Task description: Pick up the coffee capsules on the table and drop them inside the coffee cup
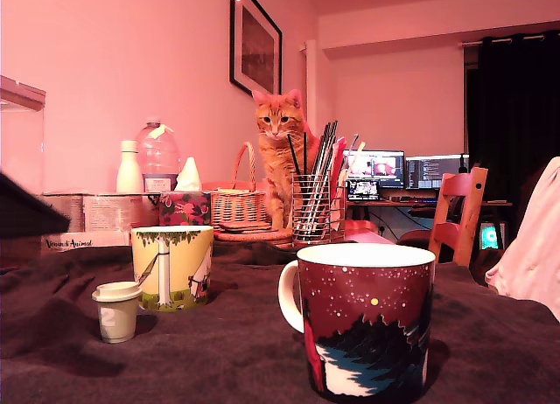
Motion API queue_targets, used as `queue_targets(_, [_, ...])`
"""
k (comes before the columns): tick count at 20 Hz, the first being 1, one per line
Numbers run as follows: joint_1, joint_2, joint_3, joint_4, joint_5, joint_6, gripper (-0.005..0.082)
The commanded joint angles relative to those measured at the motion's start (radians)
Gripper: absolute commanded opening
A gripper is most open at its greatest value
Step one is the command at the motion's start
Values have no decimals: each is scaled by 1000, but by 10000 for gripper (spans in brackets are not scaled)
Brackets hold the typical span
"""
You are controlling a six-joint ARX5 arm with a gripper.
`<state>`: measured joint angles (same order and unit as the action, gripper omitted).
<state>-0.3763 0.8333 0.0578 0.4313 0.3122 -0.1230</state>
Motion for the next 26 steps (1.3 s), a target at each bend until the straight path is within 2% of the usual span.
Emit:
queue_targets(1, [-14, -5, -19, -19, 0, 0, -24])
queue_targets(6, [-24, -2, -19, -103, -12, 8, -11])
queue_targets(7, [-24, -2, -19, -114, -19, 11, 64])
queue_targets(10, [-24, -2, -19, -117, -35, 12, 454])
queue_targets(11, [-24, -2, -19, -121, -45, 12, 561])
queue_targets(12, [-24, -2, -19, -122, -53, 12, 598])
queue_targets(21, [-26, -1, -40, -42, -87, 37, 599])
queue_targets(26, [-27, 21, -52, 13, -86, 37, 599])
